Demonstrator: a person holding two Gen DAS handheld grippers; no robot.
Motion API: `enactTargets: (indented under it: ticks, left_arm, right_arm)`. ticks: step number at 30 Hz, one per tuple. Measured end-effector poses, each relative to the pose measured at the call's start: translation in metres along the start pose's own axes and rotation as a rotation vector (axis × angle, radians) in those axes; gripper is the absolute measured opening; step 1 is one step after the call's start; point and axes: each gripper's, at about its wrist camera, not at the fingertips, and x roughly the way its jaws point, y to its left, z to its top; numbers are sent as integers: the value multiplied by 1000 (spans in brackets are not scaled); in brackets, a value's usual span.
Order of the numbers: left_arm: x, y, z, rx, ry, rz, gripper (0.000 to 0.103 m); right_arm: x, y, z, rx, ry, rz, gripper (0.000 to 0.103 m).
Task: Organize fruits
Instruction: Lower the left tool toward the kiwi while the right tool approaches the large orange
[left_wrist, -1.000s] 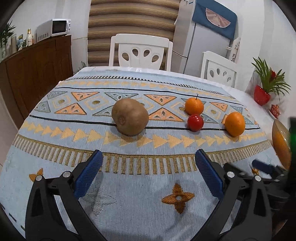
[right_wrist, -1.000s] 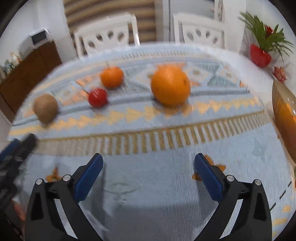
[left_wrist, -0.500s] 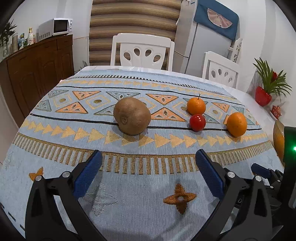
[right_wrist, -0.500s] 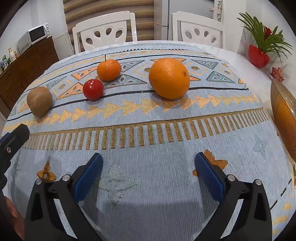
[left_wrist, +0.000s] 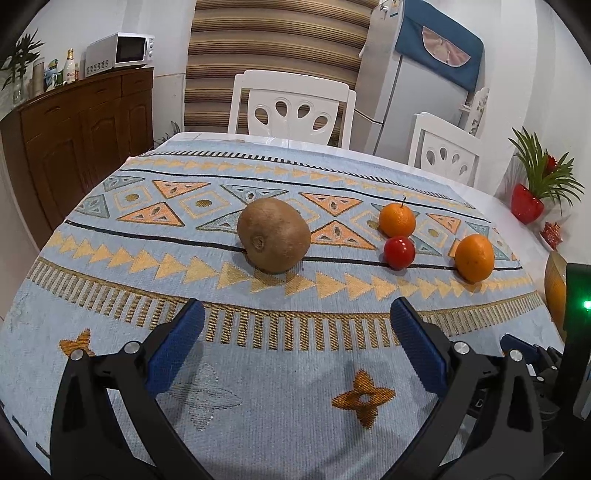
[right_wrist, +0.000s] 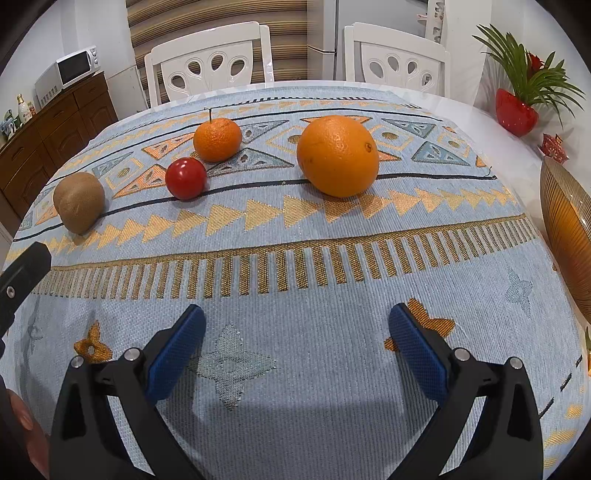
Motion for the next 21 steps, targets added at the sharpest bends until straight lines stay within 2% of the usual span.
enactTargets:
  ticks: [8,12,17,19,21]
  left_arm:
    - [-1,-7,-2,37,-4,31,100]
    - [3,-7,0,41,22,15,100]
    - [4,12,11,-2,150,-95,99]
    - [0,20,19,2,172,-101,99]
    - [1,32,35,11,205,-71,99]
  right_arm:
    - [0,0,0,0,0,0,98]
    - [0,0,0,0,0,0,98]
    - [0,1,0,1,0,0,98]
    - [0,0,0,0,0,0,98]
    - [0,1,0,0,0,0,98]
